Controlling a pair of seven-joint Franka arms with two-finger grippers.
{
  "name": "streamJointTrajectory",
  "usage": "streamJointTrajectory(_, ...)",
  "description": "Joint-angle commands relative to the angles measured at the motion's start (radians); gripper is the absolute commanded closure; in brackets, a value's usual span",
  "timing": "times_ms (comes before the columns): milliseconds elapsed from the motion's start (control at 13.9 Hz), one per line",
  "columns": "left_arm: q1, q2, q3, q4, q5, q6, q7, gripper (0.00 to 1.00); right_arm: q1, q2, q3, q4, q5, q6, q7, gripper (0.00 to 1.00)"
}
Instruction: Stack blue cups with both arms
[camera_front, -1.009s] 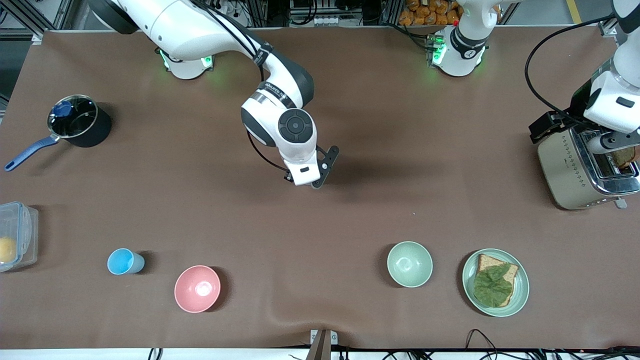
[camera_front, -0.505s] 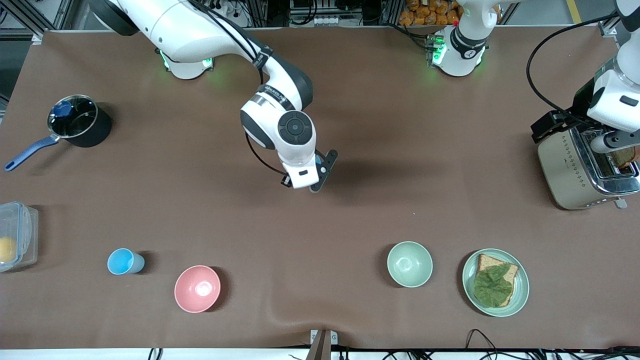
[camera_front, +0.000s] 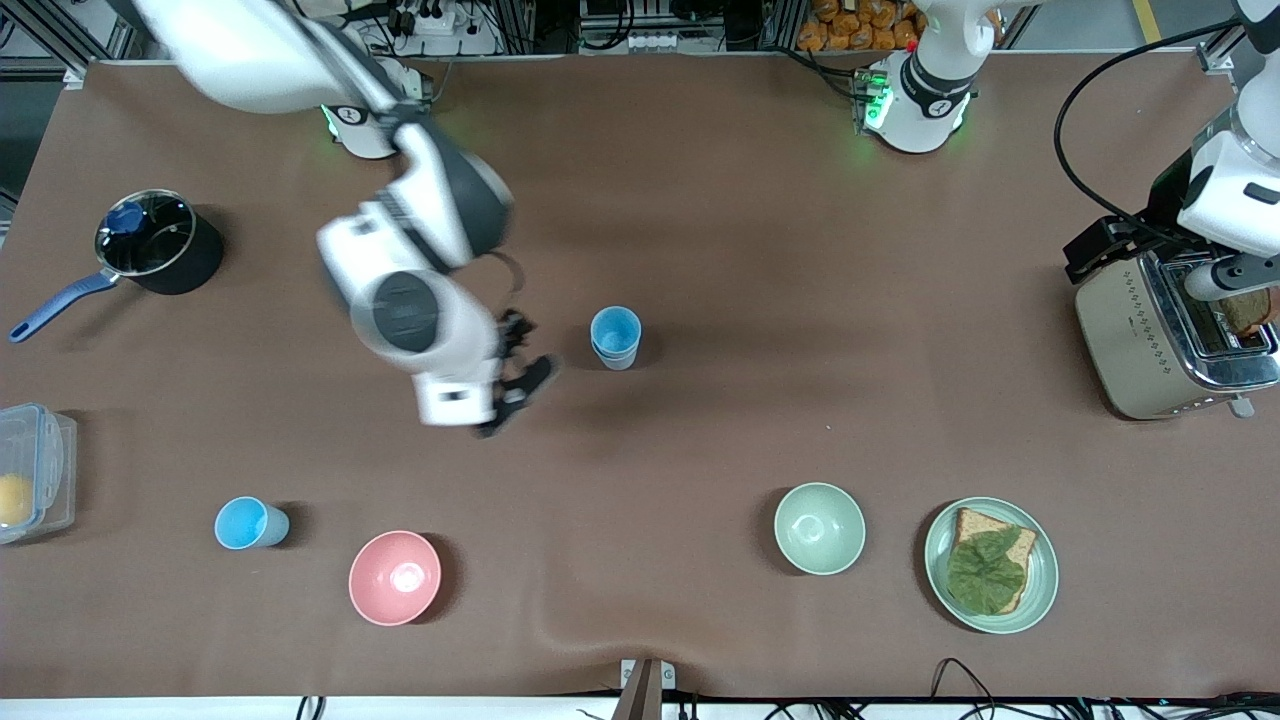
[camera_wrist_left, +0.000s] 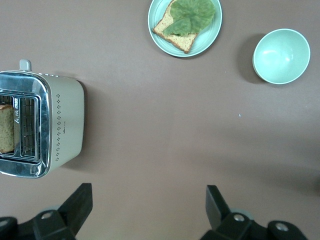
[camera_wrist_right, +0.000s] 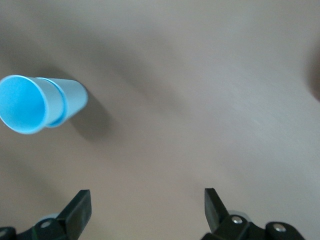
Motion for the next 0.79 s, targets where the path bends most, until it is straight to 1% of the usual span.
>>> streamJointTrajectory(0, 0.01, -0.003, 0.002, 0.007, -0.026, -0.001, 0.033, 0.0, -0.135, -0.087, 0.022, -0.029, 0.034, -0.026, 0.009, 0.0)
streamJointTrajectory(144, 0.007, 0.009, -0.008, 0.027, -0.025, -0.001, 0.033, 0.0, -0.235, -0.139, 0.019, -0.033, 0.073, -0.039, 0.008, 0.0)
streamJointTrajectory(216, 0.008, 0.008, -0.008, 0.027, -0.025, -0.001, 0.036, 0.0, -0.276, -0.16, 0.016, -0.035, 0.077, -0.055, 0.008, 0.0)
streamJointTrajectory(288, 0.01, 0.006, -0.009, 0.028, -0.025, -0.003, 0.045, 0.0, -0.286, -0.195, -0.013, -0.038, 0.075, -0.061, 0.012, 0.0)
streamJointTrajectory(360, 0.013, 0.005, -0.009, 0.028, -0.025, -0.003, 0.062, 0.0, -0.269, -0.225, -0.084, -0.043, 0.077, -0.078, 0.017, 0.0)
streamJointTrajectory(432, 0.014, 0.003, -0.008, 0.028, -0.026, -0.003, 0.077, 0.0, -0.231, -0.252, -0.156, -0.044, 0.095, -0.101, 0.022, 0.0)
streamJointTrajectory(505, 0.014, 0.003, -0.008, 0.028, -0.025, -0.003, 0.087, 0.0, -0.2, -0.281, -0.246, -0.044, 0.135, -0.122, 0.022, 0.0)
streamJointTrajectory(577, 0.014, 0.005, -0.008, 0.028, -0.025, -0.003, 0.088, 0.0, -0.172, -0.295, -0.317, -0.047, 0.167, -0.151, 0.02, 0.0)
streamJointTrajectory(649, 0.014, 0.006, -0.008, 0.027, -0.026, -0.003, 0.088, 0.0, -0.157, -0.309, -0.372, -0.049, 0.175, -0.173, 0.02, 0.0)
streamJointTrajectory(721, 0.014, 0.006, -0.008, 0.027, -0.026, -0.003, 0.096, 0.0, -0.151, -0.326, -0.405, -0.047, 0.175, -0.191, 0.019, 0.0)
